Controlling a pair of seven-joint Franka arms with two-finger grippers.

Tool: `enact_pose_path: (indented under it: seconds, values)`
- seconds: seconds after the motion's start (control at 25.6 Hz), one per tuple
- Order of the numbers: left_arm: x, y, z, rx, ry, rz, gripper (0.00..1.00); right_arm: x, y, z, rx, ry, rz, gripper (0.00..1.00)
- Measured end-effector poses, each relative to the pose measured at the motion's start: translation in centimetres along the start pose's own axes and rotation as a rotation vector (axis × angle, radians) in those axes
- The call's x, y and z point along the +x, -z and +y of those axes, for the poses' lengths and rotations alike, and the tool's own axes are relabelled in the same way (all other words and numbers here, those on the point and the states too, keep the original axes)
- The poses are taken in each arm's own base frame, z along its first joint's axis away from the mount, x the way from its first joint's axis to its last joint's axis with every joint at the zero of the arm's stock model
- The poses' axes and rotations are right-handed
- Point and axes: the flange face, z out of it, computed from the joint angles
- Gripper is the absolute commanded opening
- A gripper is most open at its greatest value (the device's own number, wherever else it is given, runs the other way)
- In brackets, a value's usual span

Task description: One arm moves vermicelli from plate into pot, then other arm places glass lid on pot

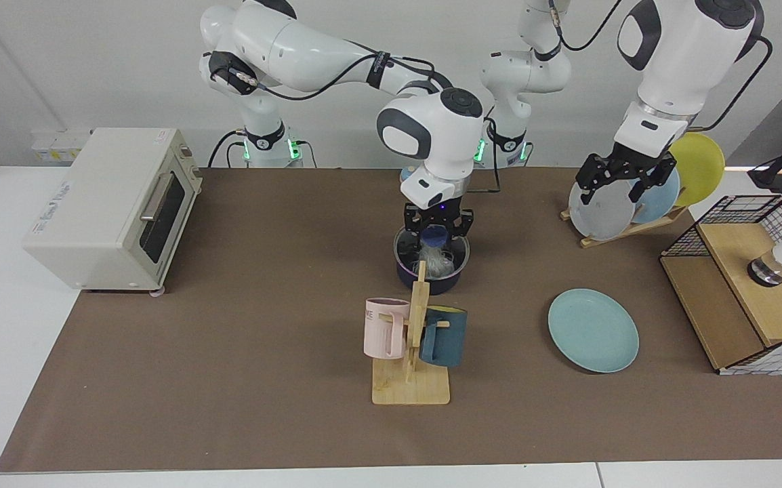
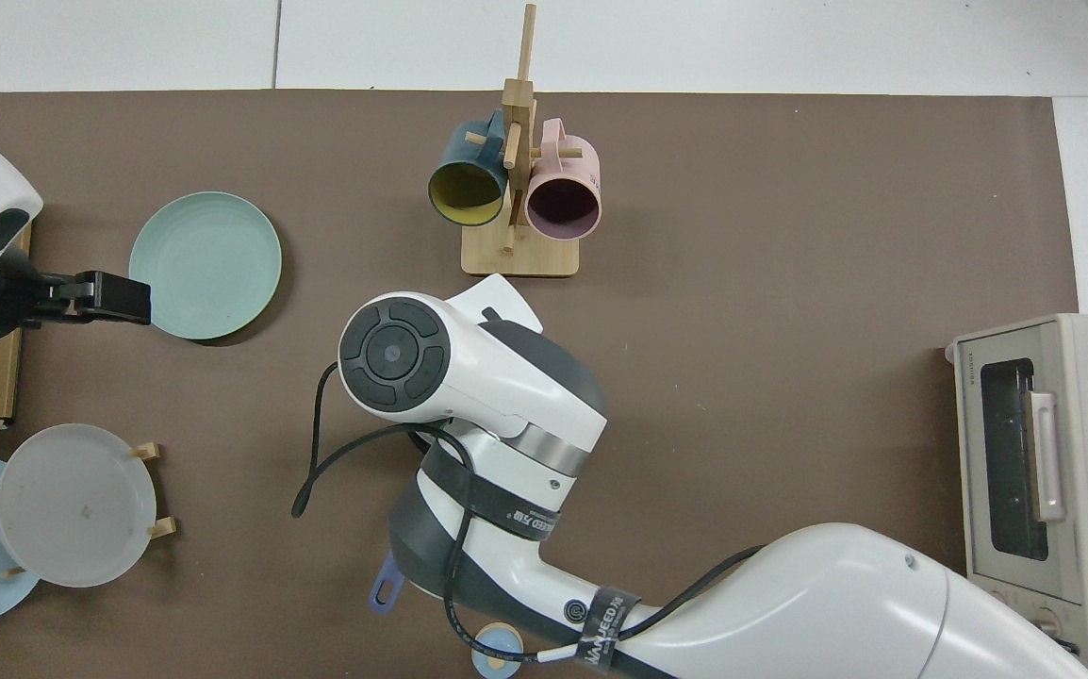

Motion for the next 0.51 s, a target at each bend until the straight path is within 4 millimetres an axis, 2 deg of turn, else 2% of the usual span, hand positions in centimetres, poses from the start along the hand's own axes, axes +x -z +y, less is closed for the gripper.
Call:
enact_pose_path:
  seconds: [0.19, 0.51]
  values:
    - [0.00, 0.00, 0.00, 0.000, 0.000, 0.000, 1.00, 0.07, -1.35, -0.49, -0.002, 0.006, -0.015, 0.00]
    - [0.00, 0.00, 0.00, 0.000, 0.000, 0.000, 1.00, -0.34, -1.12, -0.67, -0.006, 0.012, -0.024, 0.00]
